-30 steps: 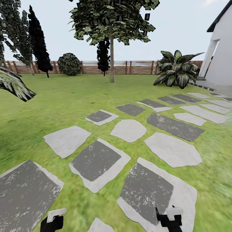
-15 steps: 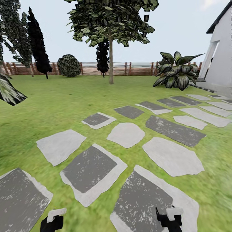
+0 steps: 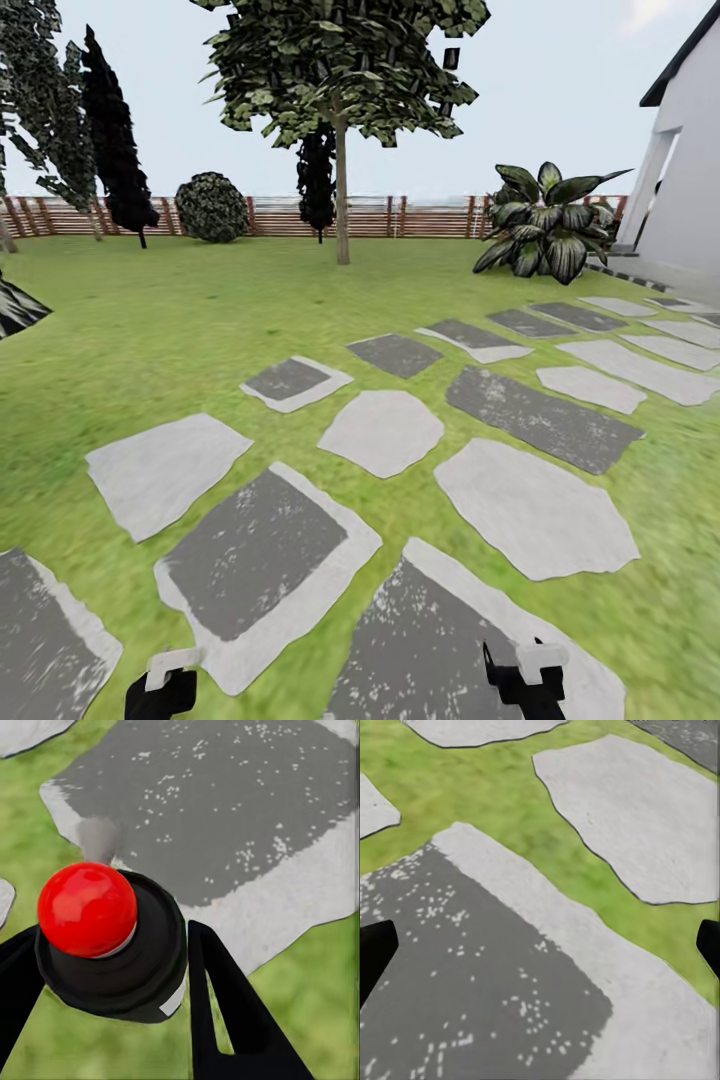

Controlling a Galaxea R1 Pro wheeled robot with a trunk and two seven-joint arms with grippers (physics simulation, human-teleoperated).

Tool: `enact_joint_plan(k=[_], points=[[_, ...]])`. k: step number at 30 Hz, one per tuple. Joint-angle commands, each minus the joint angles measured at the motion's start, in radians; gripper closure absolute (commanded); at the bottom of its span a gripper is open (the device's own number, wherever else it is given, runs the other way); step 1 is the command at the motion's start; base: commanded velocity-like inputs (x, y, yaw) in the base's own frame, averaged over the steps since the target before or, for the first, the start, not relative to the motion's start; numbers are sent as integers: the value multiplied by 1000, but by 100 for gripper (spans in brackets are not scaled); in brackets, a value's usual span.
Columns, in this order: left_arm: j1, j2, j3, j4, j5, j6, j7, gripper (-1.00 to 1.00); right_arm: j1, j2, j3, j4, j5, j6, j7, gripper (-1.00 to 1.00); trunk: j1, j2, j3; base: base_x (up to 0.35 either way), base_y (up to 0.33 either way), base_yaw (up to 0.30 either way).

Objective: In the garden, pick up the pesticide atomizer on the floor and spray pesticide onto both trees until each tree trunk is fully covered.

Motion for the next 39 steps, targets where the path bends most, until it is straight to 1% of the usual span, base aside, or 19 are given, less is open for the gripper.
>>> enact_joint_plan(k=[1,39], points=[[0,0,1,0,2,-3,-1,100,0,0,5,1,9,0,-10,-100,0,0,-1,295,-169,0],[-1,0,1,0,2,-3,-1,100,0,0,5,1,9,0,-10,-100,0,0,-1,295,-169,5]])
